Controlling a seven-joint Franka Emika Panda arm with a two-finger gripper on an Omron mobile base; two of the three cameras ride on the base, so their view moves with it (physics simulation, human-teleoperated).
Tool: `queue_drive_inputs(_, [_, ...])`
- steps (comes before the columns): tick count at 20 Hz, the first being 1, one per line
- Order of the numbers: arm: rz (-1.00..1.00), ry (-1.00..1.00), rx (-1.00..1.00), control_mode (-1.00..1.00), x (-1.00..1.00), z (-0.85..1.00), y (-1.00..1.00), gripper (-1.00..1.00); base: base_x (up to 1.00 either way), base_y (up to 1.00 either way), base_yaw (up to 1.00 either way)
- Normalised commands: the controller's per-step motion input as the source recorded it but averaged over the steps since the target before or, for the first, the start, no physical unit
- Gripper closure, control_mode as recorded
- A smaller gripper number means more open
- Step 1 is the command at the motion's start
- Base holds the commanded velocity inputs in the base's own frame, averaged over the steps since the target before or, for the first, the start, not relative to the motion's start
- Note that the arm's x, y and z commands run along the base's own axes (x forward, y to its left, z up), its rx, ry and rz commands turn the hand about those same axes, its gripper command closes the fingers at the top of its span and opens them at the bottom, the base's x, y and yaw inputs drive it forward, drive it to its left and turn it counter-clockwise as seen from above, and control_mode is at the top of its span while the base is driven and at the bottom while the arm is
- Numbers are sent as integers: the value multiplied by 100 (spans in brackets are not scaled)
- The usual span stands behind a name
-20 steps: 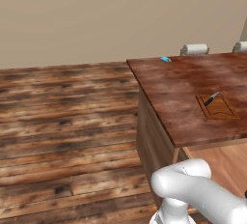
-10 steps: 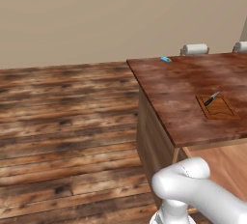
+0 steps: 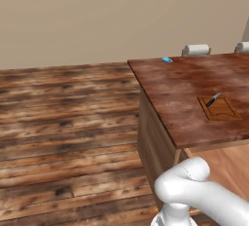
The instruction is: Open the drawer on the right and place the cutting tools on the cutting board.
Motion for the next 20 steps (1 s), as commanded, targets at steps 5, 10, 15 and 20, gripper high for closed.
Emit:
queue_drive_inputs(5, [0, 8, 1, -100, 15, -14, -36, -100, 0, 0, 0])
queue_drive_inputs(10, [0, 9, 4, -100, 14, -20, -34, -100, 0, 0, 0])
queue_drive_inputs(15, [1, 8, 6, -100, 0, -24, -26, -100, 0, 0, 0])
queue_drive_inputs(20, [2, 9, 8, -100, 0, -29, -23, -100, 0, 0, 0])
